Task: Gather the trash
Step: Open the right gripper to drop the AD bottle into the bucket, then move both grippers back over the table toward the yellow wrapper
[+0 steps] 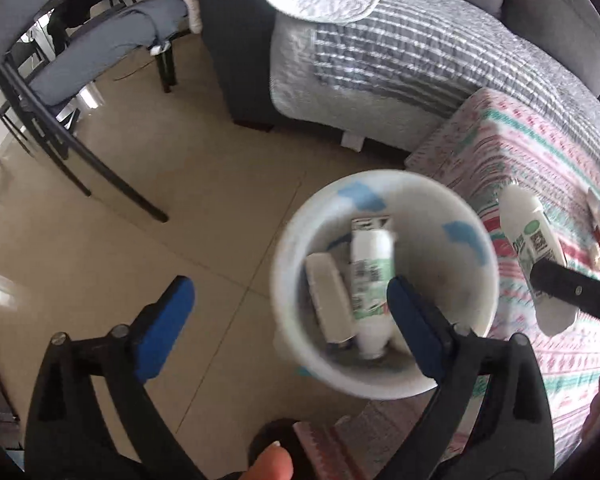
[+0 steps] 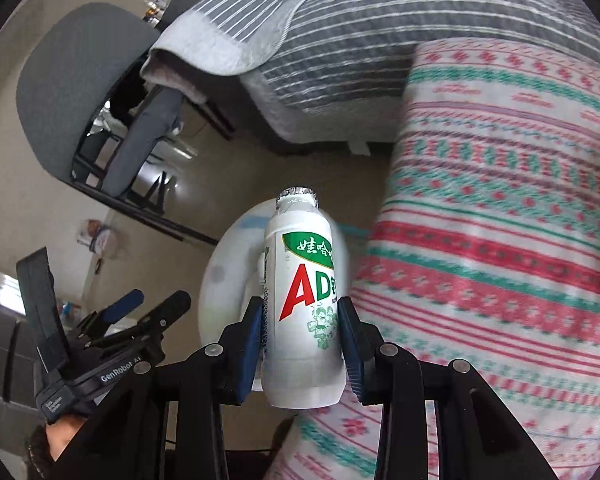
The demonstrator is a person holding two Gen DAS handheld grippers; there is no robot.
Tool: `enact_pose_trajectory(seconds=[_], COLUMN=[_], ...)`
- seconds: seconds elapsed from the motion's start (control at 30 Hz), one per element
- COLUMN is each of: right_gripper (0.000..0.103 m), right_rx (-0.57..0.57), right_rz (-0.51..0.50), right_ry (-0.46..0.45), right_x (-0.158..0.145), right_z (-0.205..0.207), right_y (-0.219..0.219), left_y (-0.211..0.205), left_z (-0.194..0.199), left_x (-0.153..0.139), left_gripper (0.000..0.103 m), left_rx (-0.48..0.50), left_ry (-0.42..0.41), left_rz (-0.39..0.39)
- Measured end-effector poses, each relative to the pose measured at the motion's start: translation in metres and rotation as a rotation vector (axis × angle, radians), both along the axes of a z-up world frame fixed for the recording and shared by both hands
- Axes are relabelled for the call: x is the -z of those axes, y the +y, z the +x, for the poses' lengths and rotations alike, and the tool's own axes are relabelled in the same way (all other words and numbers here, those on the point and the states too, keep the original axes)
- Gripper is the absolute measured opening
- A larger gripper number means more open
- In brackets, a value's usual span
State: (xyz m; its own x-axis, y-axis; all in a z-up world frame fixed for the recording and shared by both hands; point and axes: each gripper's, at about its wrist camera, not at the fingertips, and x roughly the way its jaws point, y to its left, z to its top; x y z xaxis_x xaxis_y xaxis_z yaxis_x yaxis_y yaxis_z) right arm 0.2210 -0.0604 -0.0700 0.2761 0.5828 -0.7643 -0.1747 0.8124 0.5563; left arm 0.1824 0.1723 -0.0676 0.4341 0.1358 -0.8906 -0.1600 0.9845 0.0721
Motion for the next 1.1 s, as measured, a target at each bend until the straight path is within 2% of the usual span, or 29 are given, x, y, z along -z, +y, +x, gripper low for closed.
enact_pose_trajectory(seconds=[0.3,0.33,0.37,0.4,0.47,0.63,0.83,0.93,1.1], right_gripper=[0.039,0.043,0.054,0.058,0.058,0.059,0.064,0.066,0.071], right_rx=[-0.026,-0.027,-0.025,-0.019,-0.007,0.033,0.101,0.126,0.202], right_rz=[0.046,0.049,0.048,0.046,0.040,0.015,-0.104,-0.204,-0.246], right_ry=[-0.010,-0.028,-0.031,-0.033,-0.046,-0.063,-0.087,-0.118,-0.148], right_x=[0.005,0.003,0.002,0.001,-0.002,-0.011,-0.023,-0.033,-0.048], right_z=[0.007,0.007,0.008,0.007,0.005,-0.003,-0.018,-0.030,-0.042], right_y=[0.023,0.023,0.026,0.025,0.021,-0.004,-0.047,-0.073,-0.120], left_y=[0.023,0.023,0.023,0.023,0.022,0.016,-0.007,-0.022,-0.049], left_z=[-0.012,-0.013,-0.013,-0.013,-0.014,-0.014,-0.014,-0.013,-0.012], left_x=[-0.002,-0.003,-0.003,-0.003,-0.005,-0.009,-0.016,-0.020,-0.027], left_gripper=[0.097,0.097,0.097,0.097,0.097,0.097,0.097,0.097,0.097], left_rx=[-0.032,-0.036,-0.036,-0.036,-0.035,-0.029,0.012,0.040,0.075], left_ry=[0.012,0.012,0.014,0.014,0.009,0.005,-0.002,-0.011,-0.019], left_rz=[-0.021,-0.021,-0.023,-0.025,-0.025,-0.046,-0.071,-0.078,-0.098])
